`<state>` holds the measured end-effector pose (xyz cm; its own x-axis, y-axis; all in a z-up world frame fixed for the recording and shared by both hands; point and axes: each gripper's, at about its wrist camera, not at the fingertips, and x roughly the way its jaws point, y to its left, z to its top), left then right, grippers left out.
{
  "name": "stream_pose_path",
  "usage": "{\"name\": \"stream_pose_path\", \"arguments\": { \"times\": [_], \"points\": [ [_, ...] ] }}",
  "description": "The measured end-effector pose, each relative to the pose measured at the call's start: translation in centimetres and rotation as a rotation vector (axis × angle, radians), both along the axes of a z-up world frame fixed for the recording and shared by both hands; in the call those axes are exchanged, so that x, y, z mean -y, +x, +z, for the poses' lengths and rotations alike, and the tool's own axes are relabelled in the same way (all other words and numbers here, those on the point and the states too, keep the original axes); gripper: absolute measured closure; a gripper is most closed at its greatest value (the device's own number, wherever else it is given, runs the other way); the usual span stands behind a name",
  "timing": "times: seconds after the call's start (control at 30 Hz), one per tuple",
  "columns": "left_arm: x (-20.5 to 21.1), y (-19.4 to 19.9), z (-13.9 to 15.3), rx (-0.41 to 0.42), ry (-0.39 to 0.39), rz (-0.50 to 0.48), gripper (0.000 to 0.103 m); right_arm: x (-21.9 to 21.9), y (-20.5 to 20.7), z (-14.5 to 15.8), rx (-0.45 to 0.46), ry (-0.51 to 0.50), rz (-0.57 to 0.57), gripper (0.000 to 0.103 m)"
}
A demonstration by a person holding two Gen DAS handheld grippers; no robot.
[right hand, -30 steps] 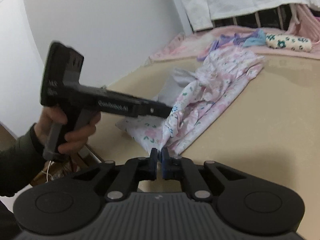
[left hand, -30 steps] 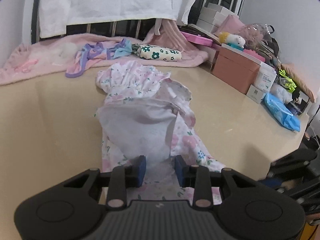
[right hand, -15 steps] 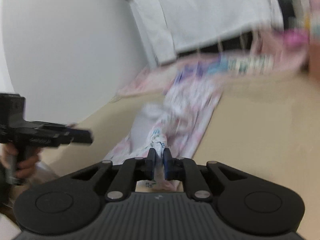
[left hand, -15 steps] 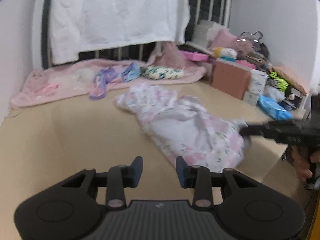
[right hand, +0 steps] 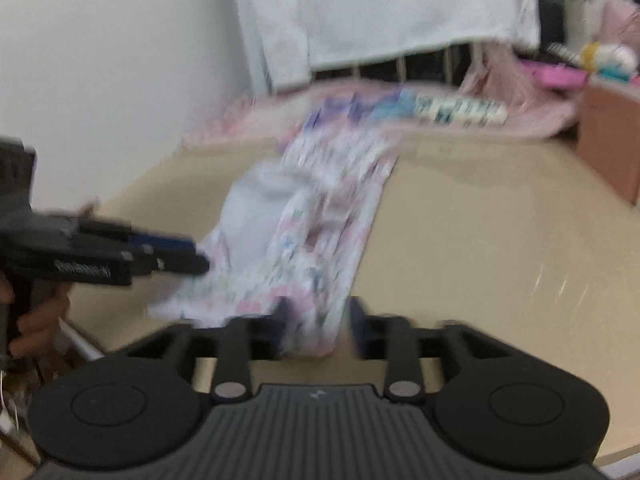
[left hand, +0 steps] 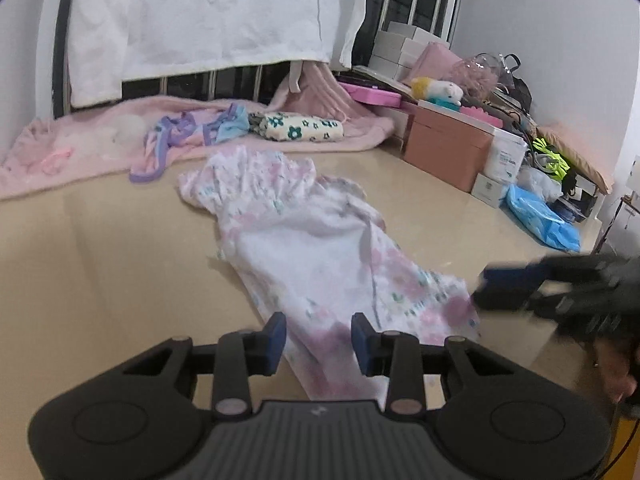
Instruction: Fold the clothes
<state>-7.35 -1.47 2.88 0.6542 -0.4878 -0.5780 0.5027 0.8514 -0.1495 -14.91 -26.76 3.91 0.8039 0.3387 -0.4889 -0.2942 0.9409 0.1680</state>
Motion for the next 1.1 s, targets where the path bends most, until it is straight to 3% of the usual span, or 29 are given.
{"name": "stream_pose_path", "arguments": {
  "times": [0.1,0.23,0.3,0.37,0.43,0.5,0.6,0.67,0.77,0.87,0.93,1.0,1.1],
  "points": [
    [-0.5,2.9,0.6,-0.039,-0.021,0.074,0.063,0.9,1.9,1.9,0.053,0.067,-0.032,0.054],
    [-0.9,7.5,0.3,-0.141,-0.15,0.077,0.066,-1.0,7.7,2.0,-0.012,0.117,0.057,0.054],
    [-0.8,7.9,0.7,-0.105,-0.146,0.096,0.091,-1.7,10.6,1.0,-0.081,0.155,0.087,0.059],
    [-0.5,7.7,1.1,-0.071,-0.156,0.092,0.096,-2.0,12.5,0.0,-0.139,0.192,0.085,0.1],
    [-0.2,7.6,1.3,-0.062,-0.178,0.061,0.096,-2.0,13.1,-0.3,-0.151,0.228,0.094,0.1],
    [0.5,8.0,0.8,-0.078,-0.156,0.056,0.096,-1.9,12.3,0.3,-0.093,0.241,0.115,0.1],
    [1.2,9.3,-0.6,-0.115,-0.112,0.097,0.096,-2.4,13.0,-0.3,-0.125,0.161,0.048,0.098],
    [1.5,9.7,-1.3,-0.136,-0.106,0.095,0.096,-2.7,12.8,-0.7,-0.128,0.081,0.024,0.087],
    [2.2,9.1,-1.4,-0.111,-0.057,0.076,0.095,-2.6,10.5,0.3,-0.008,0.023,0.0,0.068],
    [2.2,8.9,-1.6,-0.108,-0.045,0.069,0.094,-2.5,7.4,1.8,0.156,-0.019,0.021,0.07],
    [1.8,9.0,-1.1,-0.105,-0.061,0.077,0.093,-3.4,6.6,1.6,0.123,-0.082,0.121,0.08],
    [1.3,8.6,-0.2,-0.079,-0.085,0.076,0.086,-4.4,6.4,0.0,0.067,-0.129,0.177,0.083],
    [-0.5,5.6,2.2,0.047,-0.144,0.003,0.077,-5.7,6.2,-2.1,0.017,-0.205,0.184,0.085]
  ]
}}
